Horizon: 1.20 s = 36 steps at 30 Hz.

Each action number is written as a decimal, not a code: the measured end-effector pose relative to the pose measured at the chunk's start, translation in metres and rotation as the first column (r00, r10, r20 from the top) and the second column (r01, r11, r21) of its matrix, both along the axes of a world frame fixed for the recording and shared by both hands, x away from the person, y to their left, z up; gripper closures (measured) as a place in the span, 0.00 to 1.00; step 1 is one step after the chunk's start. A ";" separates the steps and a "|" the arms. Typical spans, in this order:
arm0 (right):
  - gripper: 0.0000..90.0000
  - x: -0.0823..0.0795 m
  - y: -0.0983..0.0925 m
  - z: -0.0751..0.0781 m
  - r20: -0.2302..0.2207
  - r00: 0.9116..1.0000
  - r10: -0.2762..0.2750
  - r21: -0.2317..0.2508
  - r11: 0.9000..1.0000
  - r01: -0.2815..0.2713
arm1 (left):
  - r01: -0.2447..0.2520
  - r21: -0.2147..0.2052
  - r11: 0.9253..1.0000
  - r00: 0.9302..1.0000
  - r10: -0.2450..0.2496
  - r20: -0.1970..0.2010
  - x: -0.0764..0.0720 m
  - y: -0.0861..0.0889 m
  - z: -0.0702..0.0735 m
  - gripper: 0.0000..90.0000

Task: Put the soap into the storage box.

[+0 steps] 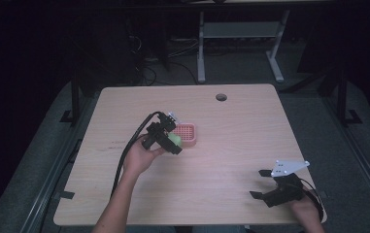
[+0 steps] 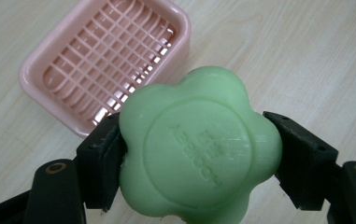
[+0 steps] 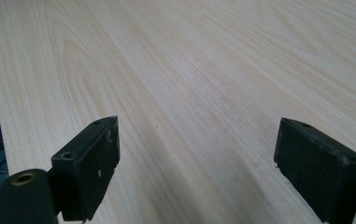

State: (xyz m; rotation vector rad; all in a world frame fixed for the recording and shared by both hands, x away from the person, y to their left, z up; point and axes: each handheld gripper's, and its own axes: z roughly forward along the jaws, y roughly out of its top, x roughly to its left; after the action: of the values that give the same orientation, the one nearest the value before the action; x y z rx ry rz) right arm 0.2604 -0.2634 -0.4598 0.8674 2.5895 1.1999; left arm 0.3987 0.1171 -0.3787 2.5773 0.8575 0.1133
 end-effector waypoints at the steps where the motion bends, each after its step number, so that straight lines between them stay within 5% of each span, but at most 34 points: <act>1: 0.15 0.000 0.000 0.000 0.000 1.000 0.001 -0.001 1.000 -0.001 | 0.001 -0.001 1.000 1.000 -0.001 0.003 0.001 -0.001 0.000 0.29; 19: 0.15 0.000 -0.001 0.000 0.002 1.000 0.004 -0.002 1.000 -0.004 | -0.008 -0.010 1.000 1.000 0.008 0.006 0.019 -0.006 0.006 0.29; 36: 0.15 -0.001 0.000 0.000 -0.004 1.000 0.001 -0.006 1.000 -0.001 | -0.014 -0.009 1.000 1.000 0.014 0.013 0.021 -0.004 0.010 0.29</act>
State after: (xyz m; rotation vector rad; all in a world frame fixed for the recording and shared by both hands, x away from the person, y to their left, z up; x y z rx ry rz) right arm 0.2591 -0.2629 -0.4597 0.8686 2.5950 1.1913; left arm 0.4193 0.1129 -0.3690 2.5599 0.8694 0.1303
